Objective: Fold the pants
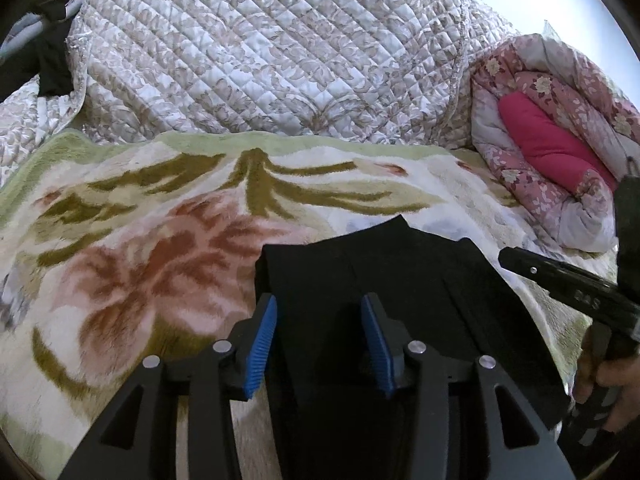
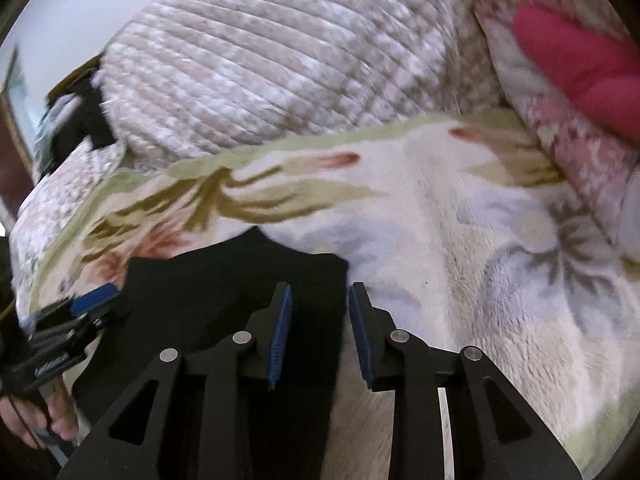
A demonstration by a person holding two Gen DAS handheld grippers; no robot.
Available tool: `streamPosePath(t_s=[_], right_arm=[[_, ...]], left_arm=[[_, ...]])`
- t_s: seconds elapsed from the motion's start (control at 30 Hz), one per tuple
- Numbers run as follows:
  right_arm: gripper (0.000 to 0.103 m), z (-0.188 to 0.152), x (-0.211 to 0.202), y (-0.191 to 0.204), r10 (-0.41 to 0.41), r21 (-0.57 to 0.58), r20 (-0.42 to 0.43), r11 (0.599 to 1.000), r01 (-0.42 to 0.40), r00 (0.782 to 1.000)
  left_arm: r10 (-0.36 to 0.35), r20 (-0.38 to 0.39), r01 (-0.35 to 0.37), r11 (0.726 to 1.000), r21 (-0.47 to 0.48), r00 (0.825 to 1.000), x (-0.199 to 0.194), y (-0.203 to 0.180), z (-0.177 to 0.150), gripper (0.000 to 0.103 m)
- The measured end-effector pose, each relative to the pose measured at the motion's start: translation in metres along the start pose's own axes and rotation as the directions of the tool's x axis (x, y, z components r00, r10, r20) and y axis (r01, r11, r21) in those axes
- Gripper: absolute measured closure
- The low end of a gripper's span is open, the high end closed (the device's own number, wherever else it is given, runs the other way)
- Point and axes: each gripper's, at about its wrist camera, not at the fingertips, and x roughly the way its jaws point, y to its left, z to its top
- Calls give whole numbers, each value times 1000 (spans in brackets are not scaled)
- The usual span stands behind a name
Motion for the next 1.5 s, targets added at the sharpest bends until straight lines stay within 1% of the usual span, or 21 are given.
streamPosePath(t_s=[0.07, 0.2, 0.33, 0.4, 0.47, 0.5, 0.67, 0.77, 0.87, 1.0, 1.1, 1.27, 1.5], right_arm=[[73, -9, -13, 13, 6, -46, 8, 999, -6, 1000], [73, -31, -27, 30, 38, -85, -6, 996, -38, 999], [73, -50, -33, 42, 56, -116, -26, 992, -58, 998], [73, -57, -29, 45, 53, -124, -61, 990, -60, 997], [73, -62, -23, 45, 37, -139, -81, 989, -48, 996], [73, -62, -22, 44, 37, -142, -79, 989, -48, 996], [73, -66, -23, 42, 45, -125, -83, 991, -55, 996], [73, -68, -23, 44, 31, -137, -81, 990, -41, 996], [73, -70, -23, 46, 22, -153, -74, 988, -33, 997], [73, -70, -22, 46, 26, -147, -72, 988, -37, 997], [73, -70, -22, 47, 12, -163, -67, 986, -23, 998], [72, -71, -26, 48, -2, -135, -67, 991, -7, 998], [68, -69, -34, 55, -55, -131, -81, 990, 44, 995]], left_arm=[[-2, 8, 1, 1000, 8, 1000, -8, -3, -3, 55], [2, 24, -2, 1000, 23, 1000, -26, -8, -15, 55], [7, -7, -7, 1000, 17, 1000, -32, -9, -31, 58], [17, -39, -16, 1000, 13, 999, -29, -9, -40, 64], [17, -37, -16, 1000, 5, 999, -31, -10, -45, 65], [17, -38, -16, 1000, 9, 999, -32, -11, -46, 67], [44, -26, -43, 999, 26, 999, -33, -14, -51, 69], [58, -17, -57, 998, 31, 998, -36, -15, -55, 71], [57, -11, -57, 998, 26, 998, -35, -14, -57, 71], [56, -10, -55, 998, 18, 998, -35, -13, -58, 71], [59, -11, -58, 998, 19, 998, -35, -13, -58, 71], [51, -23, -51, 999, -1, 998, -36, -10, -58, 71], [41, -50, -43, 999, -33, 998, -46, -8, -55, 72]])
